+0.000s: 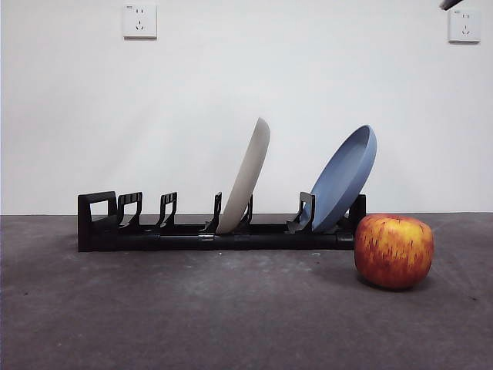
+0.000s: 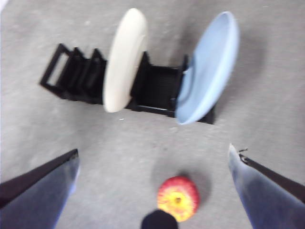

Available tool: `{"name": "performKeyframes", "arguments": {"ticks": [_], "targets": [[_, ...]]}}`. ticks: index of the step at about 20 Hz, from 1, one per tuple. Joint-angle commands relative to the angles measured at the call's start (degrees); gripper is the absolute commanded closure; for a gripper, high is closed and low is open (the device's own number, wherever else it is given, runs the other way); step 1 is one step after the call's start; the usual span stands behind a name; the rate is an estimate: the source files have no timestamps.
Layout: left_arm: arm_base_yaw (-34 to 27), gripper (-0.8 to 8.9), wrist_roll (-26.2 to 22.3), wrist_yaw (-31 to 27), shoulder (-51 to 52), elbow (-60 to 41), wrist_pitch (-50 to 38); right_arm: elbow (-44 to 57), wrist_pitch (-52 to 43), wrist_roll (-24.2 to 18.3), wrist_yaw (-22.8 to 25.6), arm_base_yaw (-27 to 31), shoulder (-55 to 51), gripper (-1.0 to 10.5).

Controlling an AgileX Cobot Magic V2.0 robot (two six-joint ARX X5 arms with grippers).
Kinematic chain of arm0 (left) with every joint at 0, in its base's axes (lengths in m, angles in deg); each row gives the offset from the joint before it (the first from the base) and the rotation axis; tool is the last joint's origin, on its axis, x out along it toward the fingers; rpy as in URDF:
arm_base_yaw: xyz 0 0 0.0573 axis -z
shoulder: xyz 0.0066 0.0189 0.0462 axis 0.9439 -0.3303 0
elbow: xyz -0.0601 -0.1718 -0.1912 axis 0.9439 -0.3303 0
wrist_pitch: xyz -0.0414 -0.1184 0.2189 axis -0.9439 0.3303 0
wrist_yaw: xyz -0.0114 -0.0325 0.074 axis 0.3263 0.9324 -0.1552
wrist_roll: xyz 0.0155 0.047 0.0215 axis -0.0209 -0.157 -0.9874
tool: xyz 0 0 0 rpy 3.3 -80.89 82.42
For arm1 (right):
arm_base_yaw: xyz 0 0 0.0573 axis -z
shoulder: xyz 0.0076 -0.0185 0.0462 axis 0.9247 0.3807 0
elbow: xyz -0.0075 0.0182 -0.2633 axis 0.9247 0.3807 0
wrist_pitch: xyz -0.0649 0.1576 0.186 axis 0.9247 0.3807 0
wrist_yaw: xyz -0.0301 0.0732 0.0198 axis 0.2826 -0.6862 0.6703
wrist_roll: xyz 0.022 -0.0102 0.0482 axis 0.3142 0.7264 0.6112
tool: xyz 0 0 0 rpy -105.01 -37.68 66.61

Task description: Take the green plate from the plate rack,put the plate on the table,take the apple from the table,put the apple in the plate

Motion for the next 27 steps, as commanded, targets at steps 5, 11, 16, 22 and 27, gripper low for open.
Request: {"name": "performKeyframes", "arguments": {"ticks": [5, 11, 16, 22, 27], "targets": [[9.88, 8.22, 6.34, -10.14, 17.25, -39.63, 0.24, -0.26, 1.29, -0.42, 1.01, -0.04, 0.13, 3.8], [12.09, 8.22, 12.66, -18.67, 20.85, -67.60, -15.26, -0.26, 1.46, -0.33, 0.98, -0.04, 0.13, 3.8], [12.15, 8.22, 14.36, -18.29, 14.73, -76.63, -33.81, -0.26, 2.16, -0.20, 0.98, -0.04, 0.13, 3.8], [12.15, 8.22, 10.67, -18.16, 3.43, -76.63, -44.19, -0.26, 2.16, -0.04, 0.98, -0.04, 0.13, 3.8], [12.13, 8.22, 7.19, -18.23, -3.61, -76.37, -48.81, -0.26, 1.97, 0.26, 1.01, -0.04, 0.13, 3.8]]}}
